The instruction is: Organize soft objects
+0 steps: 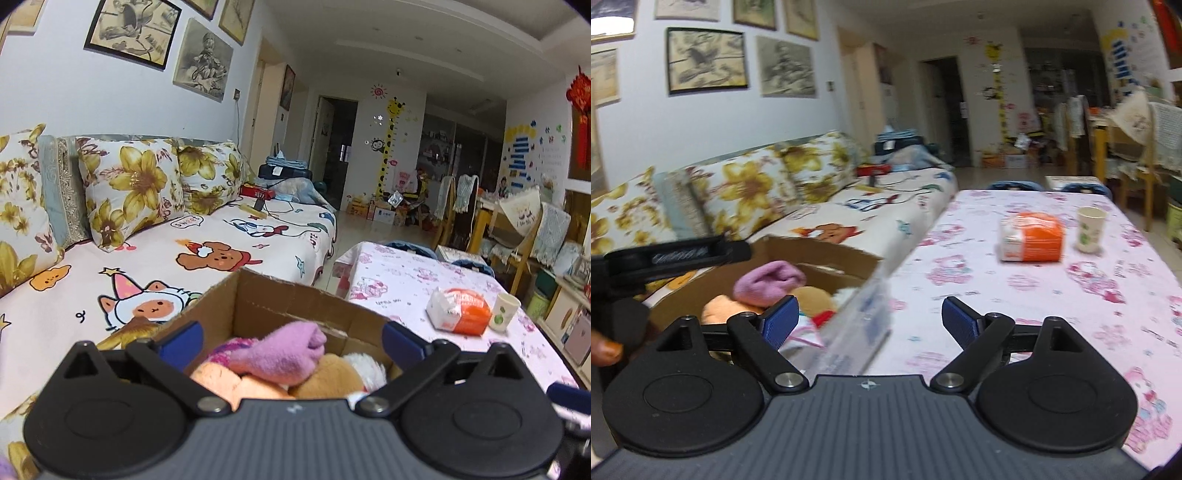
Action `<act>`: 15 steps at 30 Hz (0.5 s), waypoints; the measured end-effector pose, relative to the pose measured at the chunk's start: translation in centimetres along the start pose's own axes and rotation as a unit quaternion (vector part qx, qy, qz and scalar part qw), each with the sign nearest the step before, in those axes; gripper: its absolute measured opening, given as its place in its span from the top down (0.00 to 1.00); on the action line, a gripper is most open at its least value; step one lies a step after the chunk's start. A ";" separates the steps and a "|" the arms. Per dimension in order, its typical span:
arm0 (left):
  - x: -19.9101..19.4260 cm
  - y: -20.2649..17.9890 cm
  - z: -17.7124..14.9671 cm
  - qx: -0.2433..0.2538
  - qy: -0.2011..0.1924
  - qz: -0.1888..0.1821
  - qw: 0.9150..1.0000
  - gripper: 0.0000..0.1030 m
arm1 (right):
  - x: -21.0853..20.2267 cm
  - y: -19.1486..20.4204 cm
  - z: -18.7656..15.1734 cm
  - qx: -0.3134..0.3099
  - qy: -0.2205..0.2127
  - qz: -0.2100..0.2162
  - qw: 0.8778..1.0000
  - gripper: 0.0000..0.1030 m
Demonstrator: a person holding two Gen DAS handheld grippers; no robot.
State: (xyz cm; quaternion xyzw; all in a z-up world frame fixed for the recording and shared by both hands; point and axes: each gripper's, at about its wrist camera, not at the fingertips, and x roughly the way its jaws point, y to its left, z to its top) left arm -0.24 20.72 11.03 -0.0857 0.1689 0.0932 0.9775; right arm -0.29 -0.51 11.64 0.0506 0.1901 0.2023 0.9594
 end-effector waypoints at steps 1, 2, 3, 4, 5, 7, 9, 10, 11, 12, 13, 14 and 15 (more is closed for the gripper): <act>-0.3 -0.1 -0.1 0.001 0.002 -0.002 1.000 0.01 | -0.3 0.1 -0.1 -0.001 -0.001 -0.009 1.000 0.00; -0.5 -0.3 -0.2 0.003 0.004 -0.003 1.000 0.01 | -0.9 0.2 -0.1 -0.003 -0.003 -0.017 1.000 0.00; -0.8 -0.5 -0.3 0.005 0.008 -0.001 1.000 0.01 | -1.4 0.3 -0.2 -0.007 -0.006 -0.026 1.000 0.00; -1.1 -0.7 -0.3 0.007 0.010 0.001 1.000 0.01 | -1.5 0.3 -0.2 -0.010 -0.007 -0.032 0.999 0.00; -1.5 -0.9 -0.4 0.011 0.011 0.003 1.000 0.01 | -1.9 0.3 -0.3 -0.012 -0.006 -0.036 0.999 0.00; -2.2 -1.4 -0.7 0.022 0.015 0.005 1.000 0.01 | -2.6 0.2 -0.4 -0.010 -0.003 -0.044 0.999 0.00; -3.0 -1.9 -1.2 0.032 0.020 0.005 0.999 0.01 | -3.2 -0.2 -0.6 -0.003 0.001 -0.052 0.999 0.00; -3.3 -2.1 -1.5 0.036 0.024 0.004 0.999 0.01 | -3.3 -0.3 -0.7 0.002 0.004 -0.054 0.999 0.00; -3.7 -2.3 -1.8 0.039 0.030 0.004 0.999 0.01 | -3.7 -0.4 -0.7 0.008 0.006 -0.054 0.998 0.00; -4.0 -2.3 -1.9 0.041 0.035 0.003 0.999 0.01 | -3.5 -0.5 -0.7 0.013 0.008 -0.052 0.999 0.00; -4.3 -2.3 -2.1 0.042 0.038 0.001 0.998 0.01 | -3.8 -0.5 -0.7 0.017 0.009 -0.051 0.999 0.00; -4.7 -2.4 -2.3 0.042 0.040 0.001 0.998 0.01 | -4.2 -0.5 -0.7 0.018 0.010 -0.050 0.999 0.00; -5.2 -2.4 -2.5 0.040 0.041 0.001 0.998 0.01 | -4.4 -0.4 -0.8 0.017 0.010 -0.050 0.999 0.00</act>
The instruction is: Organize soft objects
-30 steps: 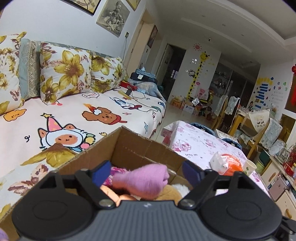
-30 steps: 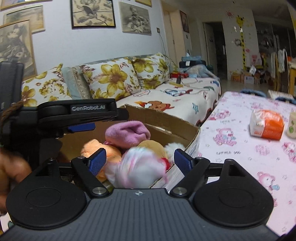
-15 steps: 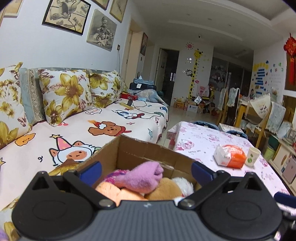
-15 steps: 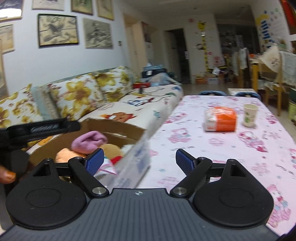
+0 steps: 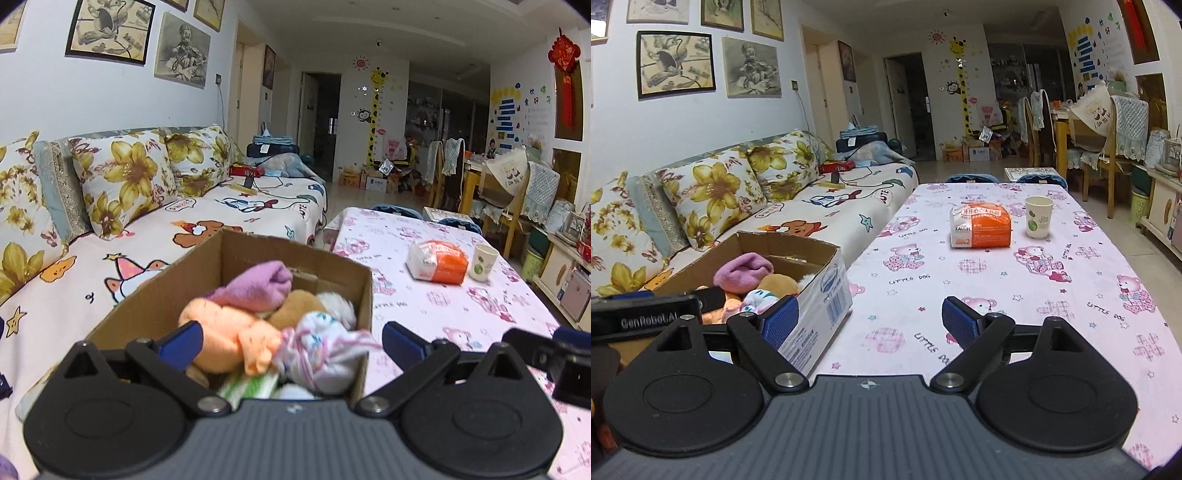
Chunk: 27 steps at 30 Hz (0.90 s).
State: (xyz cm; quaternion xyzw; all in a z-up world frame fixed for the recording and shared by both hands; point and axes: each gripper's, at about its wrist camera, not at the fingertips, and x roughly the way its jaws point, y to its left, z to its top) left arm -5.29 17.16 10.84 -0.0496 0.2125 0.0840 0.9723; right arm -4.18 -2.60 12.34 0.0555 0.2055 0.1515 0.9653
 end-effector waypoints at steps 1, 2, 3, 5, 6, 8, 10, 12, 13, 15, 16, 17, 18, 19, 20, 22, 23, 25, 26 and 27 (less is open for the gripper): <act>-0.4 -0.2 -0.3 -0.001 0.001 0.001 1.000 0.01 | -0.2 0.1 -0.1 -0.001 -0.001 0.001 1.000 0.00; -0.8 -0.1 -0.5 -0.002 0.001 0.002 1.000 0.01 | -0.5 0.2 -0.1 -0.001 -0.002 0.002 1.000 0.00; -1.3 -0.3 -0.7 0.000 0.003 0.003 1.000 0.01 | -0.7 0.2 -0.2 -0.002 -0.002 0.004 1.000 0.00; -2.0 -0.3 -1.0 0.005 0.007 0.000 1.000 0.01 | -1.1 0.5 -0.2 -0.002 0.001 0.006 1.000 0.00; -2.4 -0.3 -1.1 0.009 0.007 -0.001 1.000 0.01 | -1.3 0.5 -0.3 -0.002 0.002 0.008 1.000 0.00; -3.3 -0.2 -1.4 0.011 0.006 0.000 1.000 0.01 | -1.9 0.7 -0.5 -0.005 0.004 0.009 1.000 0.00; -4.0 -0.2 -1.7 0.010 0.006 0.000 1.000 0.01 | -2.2 0.7 -0.8 -0.007 0.006 0.007 1.000 0.00; -4.6 0.0 -2.0 0.008 0.007 0.000 1.000 0.01 | -2.6 0.7 -1.0 -0.003 0.011 0.010 1.000 0.00; -4.9 0.1 -2.2 0.008 0.008 0.001 1.000 0.01 | -2.8 0.7 -1.1 0.000 0.013 0.012 1.000 0.00; -5.6 0.1 -2.3 0.007 0.008 0.000 1.000 0.01 | -3.1 0.7 -1.1 -0.001 0.016 0.013 1.000 0.00; -5.9 0.1 -2.5 0.007 0.008 0.000 1.000 0.01 | -3.2 0.8 -1.2 -0.002 0.016 0.012 1.000 0.00; -6.2 0.1 -2.6 0.009 0.006 0.001 1.000 0.01 | -3.4 0.9 -1.3 -0.003 0.017 0.013 1.000 0.00; -6.5 0.1 -2.8 0.010 0.006 0.002 1.000 0.01 | -3.5 1.0 -1.3 -0.003 0.018 0.015 1.000 0.00; -6.7 0.2 -2.9 0.010 0.006 0.002 1.000 0.01 | -3.7 1.2 -1.4 -0.004 0.019 0.017 1.000 0.00; -6.9 0.2 -2.9 0.010 0.007 0.001 1.000 0.01 | -3.9 1.3 -1.5 -0.007 0.020 0.017 1.000 0.00; -7.4 0.2 -3.2 0.011 0.005 0.002 1.000 0.01 | -4.3 1.6 -1.6 -0.014 0.018 0.018 1.000 0.00; -7.7 0.2 -3.2 0.011 0.004 0.002 1.000 0.01 | -4.5 1.7 -1.7 -0.018 0.017 0.019 1.000 0.00; -8.2 0.3 -3.4 0.013 0.003 0.001 1.000 0.01 | -4.8 2.0 -1.7 -0.024 0.014 0.019 0.999 0.00; -8.4 0.3 -3.5 0.014 0.002 0.002 1.000 0.01 | -5.0 2.1 -1.6 -0.027 0.013 0.020 0.999 0.00; -8.6 0.4 -3.6 0.013 0.001 0.001 1.000 0.01 | -5.2 2.2 -1.6 -0.031 0.011 0.021 0.999 0.00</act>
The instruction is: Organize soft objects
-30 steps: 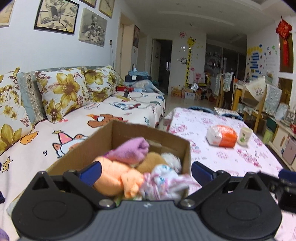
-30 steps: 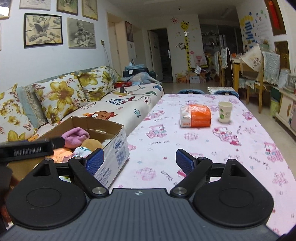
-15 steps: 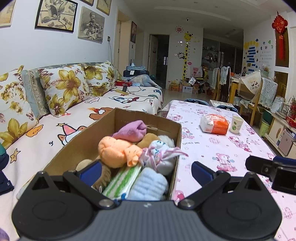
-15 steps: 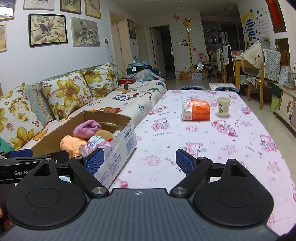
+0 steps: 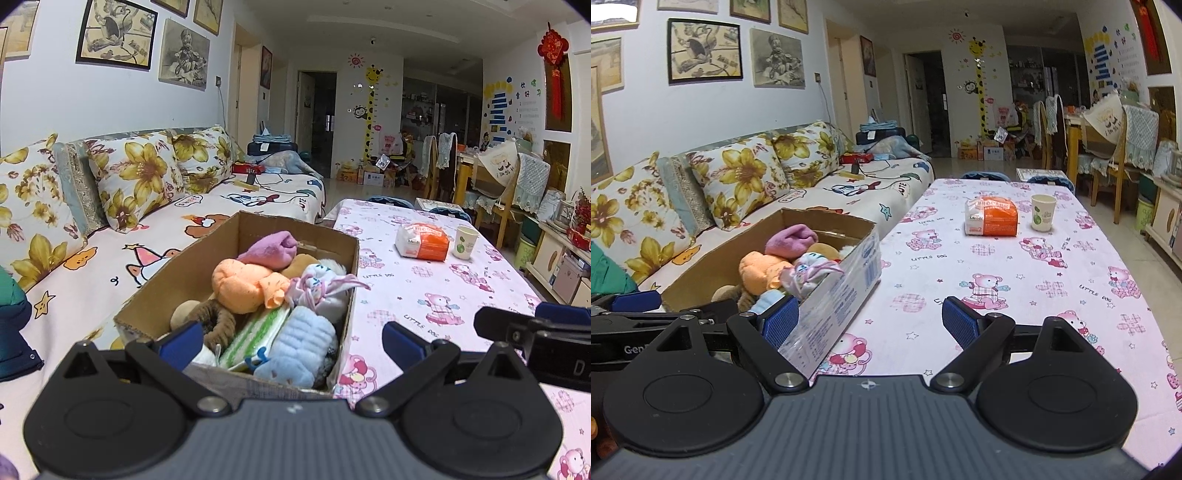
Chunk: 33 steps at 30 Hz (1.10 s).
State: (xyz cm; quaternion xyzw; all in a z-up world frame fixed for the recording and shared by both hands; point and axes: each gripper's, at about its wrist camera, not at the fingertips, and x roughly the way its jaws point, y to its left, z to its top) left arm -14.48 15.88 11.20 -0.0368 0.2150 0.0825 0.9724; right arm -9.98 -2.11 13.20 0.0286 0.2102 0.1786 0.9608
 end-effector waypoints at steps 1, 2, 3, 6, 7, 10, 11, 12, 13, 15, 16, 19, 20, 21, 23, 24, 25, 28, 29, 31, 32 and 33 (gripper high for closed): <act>-0.2 0.1 -0.1 -0.001 -0.001 0.000 1.000 0.01 | -0.2 0.1 0.0 -0.004 -0.002 0.000 1.000 0.00; -0.4 0.2 -0.2 -0.003 -0.002 -0.001 1.000 0.01 | -0.3 0.2 0.0 -0.008 -0.004 -0.001 1.000 0.00; -0.6 0.2 -0.2 -0.004 -0.004 -0.002 1.000 0.01 | -0.5 0.3 0.0 -0.012 -0.006 -0.001 1.000 0.00; -1.1 0.2 -0.3 -0.001 -0.011 0.001 1.000 0.01 | -0.9 0.6 -0.1 -0.024 -0.011 -0.003 1.000 0.00; -1.3 0.2 -0.3 0.000 -0.014 0.002 1.000 0.01 | -1.0 0.7 -0.1 -0.027 -0.013 -0.003 1.000 0.00; -1.7 0.3 -0.4 -0.002 -0.019 0.003 1.000 0.01 | -1.4 0.9 -0.2 -0.034 -0.020 -0.006 0.999 0.00; -1.8 0.4 -0.4 -0.004 -0.020 0.003 1.000 0.01 | -1.5 1.0 -0.2 -0.034 -0.021 -0.007 0.999 0.00; -1.9 0.4 -0.5 -0.005 -0.021 0.003 1.000 0.01 | -1.6 1.0 -0.3 -0.034 -0.021 -0.006 0.999 0.00; -1.9 0.5 -0.5 -0.005 -0.023 0.003 1.000 0.01 | -1.6 1.0 -0.2 -0.033 -0.023 -0.006 0.999 0.00; -2.0 0.6 -0.6 -0.005 -0.024 0.004 1.000 0.01 | -1.7 0.9 -0.4 -0.035 -0.026 -0.008 0.999 0.00; -2.0 0.6 -0.6 -0.005 -0.024 0.005 1.000 0.01 | -1.7 1.0 -0.5 -0.036 -0.026 -0.009 0.999 0.00; -2.1 0.6 -0.7 -0.003 -0.028 0.012 1.000 0.01 | -1.7 0.9 -0.6 -0.035 -0.026 -0.008 0.999 0.00; -2.0 0.6 -0.7 -0.002 -0.027 0.013 1.000 0.01 | -1.6 0.9 -0.7 -0.035 -0.026 -0.008 0.999 0.00; -2.0 0.6 -0.8 -0.001 -0.026 0.015 1.000 0.01 | -1.6 0.9 -0.7 -0.036 -0.025 -0.008 0.999 0.00; -1.9 0.5 -0.8 0.001 -0.025 0.018 1.000 0.01 | -1.5 0.9 -0.8 -0.036 -0.023 -0.008 0.999 0.00; -1.9 0.5 -0.9 0.002 -0.024 0.019 1.000 0.01 | -1.5 0.9 -0.8 -0.036 -0.023 -0.007 0.999 0.00; -1.8 0.5 -0.9 0.002 -0.024 0.021 1.000 0.01 | -1.4 0.9 -0.8 -0.036 -0.022 -0.007 0.999 0.00; -1.6 0.6 -1.0 0.002 -0.022 0.024 0.999 0.01 | -1.3 0.8 -0.9 -0.035 -0.018 -0.005 0.999 0.00; -1.6 0.7 -1.0 0.001 -0.021 0.025 0.999 0.01 | -1.2 0.8 -0.9 -0.035 -0.017 -0.004 0.999 0.00; -1.5 0.8 -1.0 0.001 -0.022 0.027 0.999 0.01 | -1.2 0.8 -0.9 -0.035 -0.016 -0.003 0.999 0.00; -1.5 0.8 -1.1 0.001 -0.022 0.027 0.999 0.01 | -1.2 0.8 -0.9 -0.035 -0.015 -0.002 0.999 0.00; -1.5 0.8 -1.1 0.001 -0.022 0.028 0.999 0.01 | -1.2 0.7 -0.9 -0.034 -0.015 -0.002 0.999 0.00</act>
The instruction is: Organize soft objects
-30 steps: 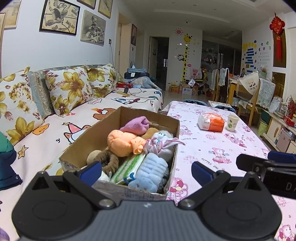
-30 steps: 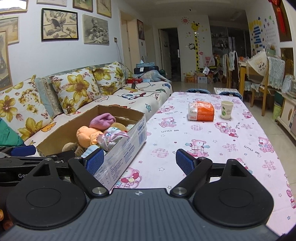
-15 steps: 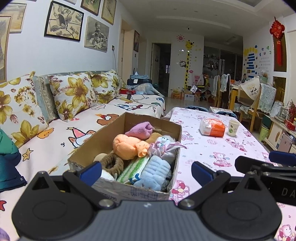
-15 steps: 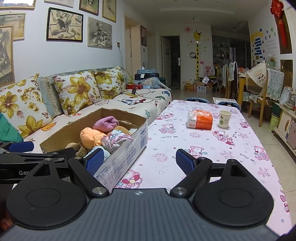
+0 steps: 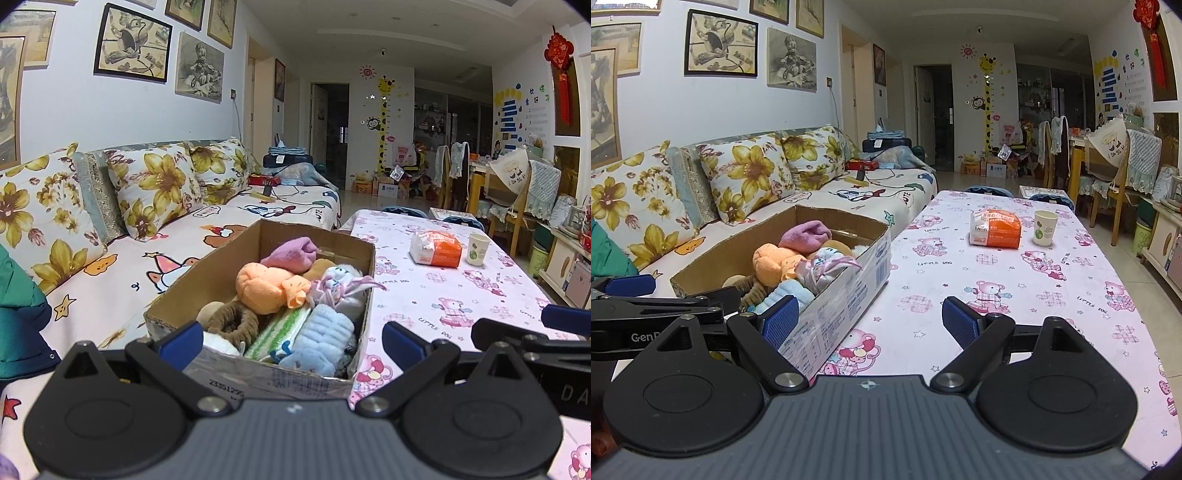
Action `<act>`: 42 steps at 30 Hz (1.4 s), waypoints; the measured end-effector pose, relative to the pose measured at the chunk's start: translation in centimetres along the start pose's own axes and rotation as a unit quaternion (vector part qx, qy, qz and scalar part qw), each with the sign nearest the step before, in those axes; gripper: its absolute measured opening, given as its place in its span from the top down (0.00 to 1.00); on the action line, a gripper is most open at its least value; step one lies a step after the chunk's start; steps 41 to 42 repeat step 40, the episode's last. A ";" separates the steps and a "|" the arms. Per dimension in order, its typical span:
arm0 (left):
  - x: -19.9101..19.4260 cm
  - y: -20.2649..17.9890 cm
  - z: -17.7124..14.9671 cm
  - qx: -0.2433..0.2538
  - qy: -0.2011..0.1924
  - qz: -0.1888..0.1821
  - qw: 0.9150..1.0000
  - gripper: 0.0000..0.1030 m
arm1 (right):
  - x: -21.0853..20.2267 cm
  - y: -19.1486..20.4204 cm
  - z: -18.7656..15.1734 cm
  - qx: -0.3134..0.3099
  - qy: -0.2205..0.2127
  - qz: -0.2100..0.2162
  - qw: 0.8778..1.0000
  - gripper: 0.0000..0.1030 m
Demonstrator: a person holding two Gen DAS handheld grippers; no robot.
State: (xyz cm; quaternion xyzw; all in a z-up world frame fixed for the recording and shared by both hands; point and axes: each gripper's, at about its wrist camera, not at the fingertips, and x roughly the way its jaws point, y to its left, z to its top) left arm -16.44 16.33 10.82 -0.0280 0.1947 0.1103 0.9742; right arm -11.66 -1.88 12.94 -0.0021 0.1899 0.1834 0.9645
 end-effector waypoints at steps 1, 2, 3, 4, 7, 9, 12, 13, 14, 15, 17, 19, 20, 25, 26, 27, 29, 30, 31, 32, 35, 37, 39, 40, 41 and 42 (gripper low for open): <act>0.0 0.0 0.0 0.000 0.000 0.001 1.000 0.01 | 0.0 0.0 0.0 0.000 0.000 0.001 1.000 0.00; 0.0 0.0 0.0 0.000 0.000 0.001 1.000 0.01 | 0.0 -0.1 0.0 0.000 0.000 0.001 1.000 0.00; 0.1 0.0 0.0 -0.001 0.000 0.001 1.000 0.01 | 0.0 -0.1 0.0 0.001 0.000 0.001 1.000 0.00; 0.1 0.0 0.0 -0.001 0.000 0.001 1.000 0.01 | 0.0 -0.1 0.1 0.001 0.000 0.002 1.000 0.00; 0.2 0.1 -0.1 0.000 0.001 0.002 1.000 0.01 | 0.1 -0.2 0.0 0.002 0.001 0.003 1.000 0.00; 0.3 0.1 -0.2 0.000 0.002 0.003 1.000 0.01 | 0.1 -0.3 0.0 0.003 0.002 0.003 1.000 0.00; 0.4 0.0 -0.3 0.001 0.005 0.005 1.000 0.01 | 0.3 -0.3 0.0 0.004 0.004 0.004 1.000 0.00; 0.5 0.0 -0.3 0.001 0.005 0.005 1.000 0.01 | 0.3 -0.4 0.0 0.005 0.004 0.005 1.000 0.00; 0.5 0.0 -0.3 0.002 0.005 0.006 1.000 0.01 | 0.3 -0.4 0.0 0.005 0.005 0.005 1.000 0.00; 0.5 -0.1 -0.4 0.003 0.005 0.007 1.000 0.01 | 0.4 -0.4 0.0 0.006 0.005 0.005 1.000 0.00; 0.6 -0.1 -0.4 0.003 0.006 0.007 1.000 0.01 | 0.4 -0.5 0.0 0.007 0.005 0.006 1.000 0.00; 0.7 -0.3 -0.4 0.003 0.006 0.008 1.000 0.01 | 0.5 -0.6 0.0 0.009 0.005 0.007 1.000 0.00; 0.7 -0.3 -0.4 0.003 0.007 0.008 1.000 0.01 | 0.5 -0.6 0.0 0.011 0.005 0.008 1.000 0.00; 1.0 -0.4 -0.5 0.006 0.008 0.009 1.000 0.01 | 0.8 -0.9 -0.2 0.015 0.006 0.010 1.000 0.00; 1.1 -0.5 -0.6 0.005 0.011 0.009 1.000 0.01 | 0.8 -1.0 -0.2 0.016 0.007 0.011 1.000 0.00; 1.2 -0.5 -0.6 0.004 0.012 0.008 1.000 0.01 | 0.9 -1.0 -0.2 0.017 0.007 0.011 1.000 0.00; 1.4 -0.6 -0.6 0.004 0.016 0.007 1.000 0.01 | 1.0 -1.2 -0.3 0.021 0.009 0.013 1.000 0.00; 1.6 -0.7 -0.7 0.003 0.018 0.006 1.000 0.01 | 1.1 -1.3 -0.4 0.022 0.010 0.013 1.000 0.00; 1.6 -0.9 -0.7 0.003 0.019 0.006 1.000 0.01 | 1.1 -1.4 -0.4 0.024 0.011 0.014 1.000 0.00; 1.7 -1.0 -0.7 0.004 0.018 0.005 1.000 0.01 | 1.2 -1.5 -0.4 0.025 0.011 0.014 1.000 0.00; 2.0 -1.8 -0.7 0.012 0.018 0.005 1.000 0.01 | 1.4 -1.9 -0.4 0.029 0.014 0.014 0.999 0.00; 2.1 -2.3 -0.5 0.014 0.018 0.003 1.000 0.01 | 1.5 -2.3 -0.3 0.033 0.015 0.015 0.999 0.00; 2.2 -3.1 -0.2 0.014 0.016 -0.002 1.000 0.01 | 1.5 -2.9 -0.1 0.039 0.009 0.009 0.999 0.00; 2.3 -3.7 0.0 0.015 0.014 -0.004 1.000 0.01 | 1.5 -3.4 0.1 0.040 0.005 0.005 0.999 0.00; 2.3 -3.7 0.0 0.015 0.014 -0.004 1.000 0.01 | 1.5 -3.4 0.1 0.040 0.005 0.005 0.999 0.00; 2.3 -3.7 0.0 0.015 0.014 -0.004 1.000 0.01 | 1.5 -3.4 0.1 0.040 0.005 0.005 0.999 0.00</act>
